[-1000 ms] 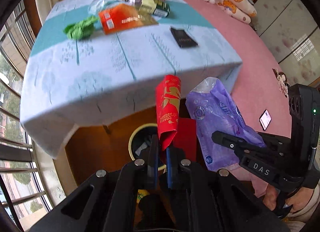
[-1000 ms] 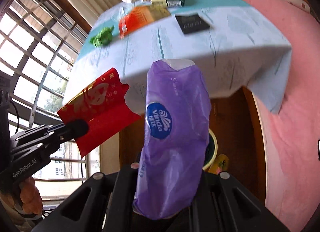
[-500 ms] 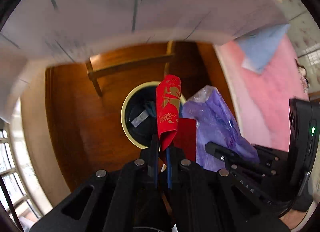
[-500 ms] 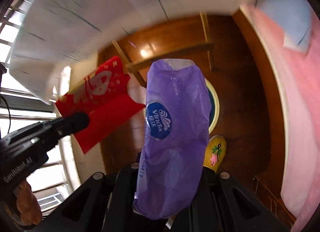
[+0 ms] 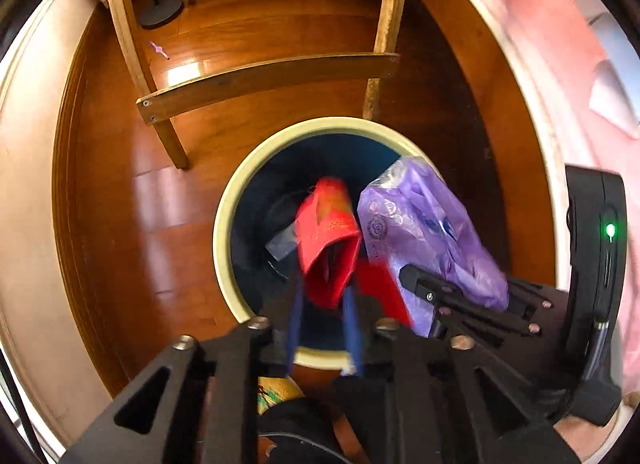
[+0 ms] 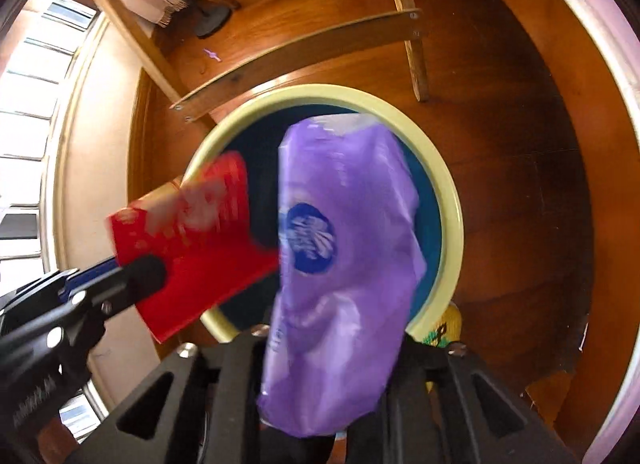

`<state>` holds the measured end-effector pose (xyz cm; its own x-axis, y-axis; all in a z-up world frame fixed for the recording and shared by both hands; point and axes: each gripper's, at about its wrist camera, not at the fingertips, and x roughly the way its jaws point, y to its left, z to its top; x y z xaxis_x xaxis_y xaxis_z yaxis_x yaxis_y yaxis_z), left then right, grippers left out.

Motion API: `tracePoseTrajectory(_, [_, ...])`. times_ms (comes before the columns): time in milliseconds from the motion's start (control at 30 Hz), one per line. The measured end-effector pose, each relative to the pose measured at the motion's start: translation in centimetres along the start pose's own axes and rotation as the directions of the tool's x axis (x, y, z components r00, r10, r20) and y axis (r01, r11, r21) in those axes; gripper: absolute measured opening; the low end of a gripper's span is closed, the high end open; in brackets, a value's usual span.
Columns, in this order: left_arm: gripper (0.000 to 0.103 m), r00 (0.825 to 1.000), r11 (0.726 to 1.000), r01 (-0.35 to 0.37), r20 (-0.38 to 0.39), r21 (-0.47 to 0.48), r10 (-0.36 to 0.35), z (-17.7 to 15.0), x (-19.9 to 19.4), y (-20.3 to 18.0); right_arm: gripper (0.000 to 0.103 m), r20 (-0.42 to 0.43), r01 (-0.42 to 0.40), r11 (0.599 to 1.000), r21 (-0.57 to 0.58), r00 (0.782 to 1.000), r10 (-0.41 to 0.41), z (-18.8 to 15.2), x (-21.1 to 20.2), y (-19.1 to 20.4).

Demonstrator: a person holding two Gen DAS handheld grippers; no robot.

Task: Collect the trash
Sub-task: 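Carry both items over the bin and open both tools to drop them, then raise both tools back toward the table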

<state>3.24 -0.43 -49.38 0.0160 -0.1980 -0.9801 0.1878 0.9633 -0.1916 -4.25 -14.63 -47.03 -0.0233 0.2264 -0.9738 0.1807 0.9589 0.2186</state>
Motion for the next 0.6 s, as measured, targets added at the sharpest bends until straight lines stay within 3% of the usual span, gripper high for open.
tracePoseTrajectory(33, [0.036, 1.0, 1.0, -0.004, 0.003, 0.004, 0.004, 0.1, 0.3, -0.1, 0.037, 0.0, 0.01, 1.0, 0.001, 1.0, -0.01, 0.2, 0.4, -0.1])
tracePoseTrajectory(100, [0.049, 1.0, 1.0, -0.012, 0.014, 0.006, 0.012, 0.1, 0.7, -0.1, 0.044, -0.001, 0.017, 1.0, 0.009, 1.0, -0.017, 0.5, 1.0, -0.7])
tracePoseTrajectory(167, [0.053, 0.999, 0.999, -0.034, 0.018, 0.006, 0.034, 0.1, 0.9, -0.1, 0.044, 0.003, 0.007, 1.0, 0.02, 1.0, -0.007, 0.6, 1.0, -1.1])
tracePoseTrajectory(600, [0.056, 0.999, 0.995, -0.048, -0.002, -0.084, 0.048, 0.3, -2.4, 2.0, 0.047, 0.048, -0.022, 0.999, 0.046, 0.999, 0.02, 0.2, -3.1, -0.8])
